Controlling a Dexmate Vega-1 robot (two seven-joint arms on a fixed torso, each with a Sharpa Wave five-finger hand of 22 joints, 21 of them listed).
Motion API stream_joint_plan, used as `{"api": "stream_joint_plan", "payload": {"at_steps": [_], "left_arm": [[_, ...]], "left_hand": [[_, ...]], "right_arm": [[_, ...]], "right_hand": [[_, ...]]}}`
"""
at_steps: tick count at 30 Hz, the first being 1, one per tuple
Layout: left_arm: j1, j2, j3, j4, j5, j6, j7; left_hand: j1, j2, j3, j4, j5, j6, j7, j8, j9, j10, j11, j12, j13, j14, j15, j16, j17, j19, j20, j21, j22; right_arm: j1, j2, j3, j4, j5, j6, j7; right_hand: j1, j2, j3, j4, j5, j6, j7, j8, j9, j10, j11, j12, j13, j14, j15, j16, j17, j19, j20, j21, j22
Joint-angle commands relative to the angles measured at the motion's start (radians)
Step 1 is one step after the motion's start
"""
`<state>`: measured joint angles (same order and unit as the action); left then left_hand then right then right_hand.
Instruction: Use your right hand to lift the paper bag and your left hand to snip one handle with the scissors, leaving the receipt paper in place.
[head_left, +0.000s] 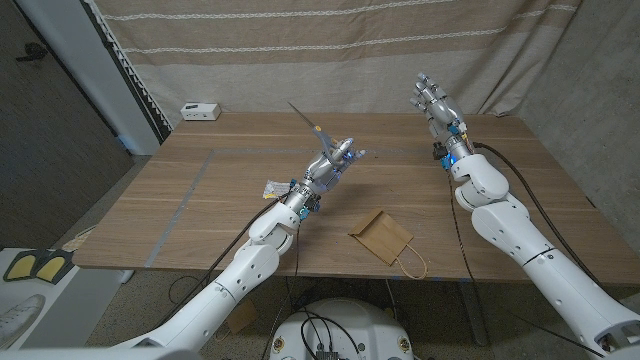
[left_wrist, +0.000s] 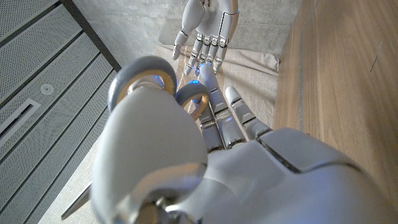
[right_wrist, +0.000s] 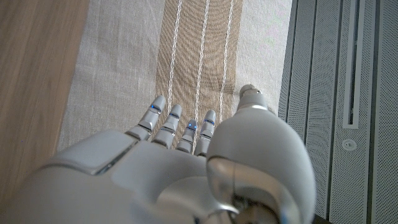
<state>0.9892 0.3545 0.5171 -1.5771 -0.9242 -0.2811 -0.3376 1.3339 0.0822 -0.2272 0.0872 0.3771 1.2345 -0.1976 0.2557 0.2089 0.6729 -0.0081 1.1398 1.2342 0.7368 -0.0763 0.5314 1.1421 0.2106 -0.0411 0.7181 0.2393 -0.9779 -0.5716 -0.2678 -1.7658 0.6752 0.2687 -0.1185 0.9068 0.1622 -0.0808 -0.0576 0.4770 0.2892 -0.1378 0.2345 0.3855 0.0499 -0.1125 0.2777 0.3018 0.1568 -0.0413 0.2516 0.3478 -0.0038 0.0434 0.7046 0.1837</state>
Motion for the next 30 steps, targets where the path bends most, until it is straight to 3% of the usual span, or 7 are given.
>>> {"api": "stream_joint_plan", "payload": {"at_steps": [1, 30], "left_arm": [[0.017, 0.022, -0.006, -0.047, -0.004, 0.050, 0.062], [0.009, 0.036, -0.002, -0.062, 0.001, 0.095, 0.103]], "left_hand": [[0.020, -0.014, -0.023, 0.000, -0.003, 0.039, 0.008, 0.012, 0.006, 0.328, -0.205, 0.070, 0.004, 0.030, -0.152, 0.018, 0.036, 0.014, -0.057, 0.010, 0.006], [0.019, -0.019, -0.081, 0.034, 0.007, 0.028, 0.007, -0.001, 0.014, 0.319, -0.203, 0.193, 0.002, 0.030, -0.150, 0.013, 0.059, 0.020, -0.043, 0.014, 0.006]], "right_arm": [[-0.014, -0.002, 0.013, -0.016, -0.007, 0.009, -0.018], [-0.007, 0.002, 0.017, -0.019, -0.018, 0.021, -0.016]], "right_hand": [[-0.008, -0.004, -0.003, -0.005, 0.005, 0.006, -0.005, 0.005, 0.000, -0.005, -0.007, 0.004, 0.001, -0.003, -0.066, 0.004, 0.001, 0.002, 0.009, -0.003, 0.004], [-0.013, -0.004, -0.004, -0.003, 0.005, 0.006, -0.005, 0.006, 0.000, -0.006, -0.006, 0.005, -0.001, -0.006, -0.064, 0.004, -0.002, 0.000, 0.010, -0.011, 0.004]]}}
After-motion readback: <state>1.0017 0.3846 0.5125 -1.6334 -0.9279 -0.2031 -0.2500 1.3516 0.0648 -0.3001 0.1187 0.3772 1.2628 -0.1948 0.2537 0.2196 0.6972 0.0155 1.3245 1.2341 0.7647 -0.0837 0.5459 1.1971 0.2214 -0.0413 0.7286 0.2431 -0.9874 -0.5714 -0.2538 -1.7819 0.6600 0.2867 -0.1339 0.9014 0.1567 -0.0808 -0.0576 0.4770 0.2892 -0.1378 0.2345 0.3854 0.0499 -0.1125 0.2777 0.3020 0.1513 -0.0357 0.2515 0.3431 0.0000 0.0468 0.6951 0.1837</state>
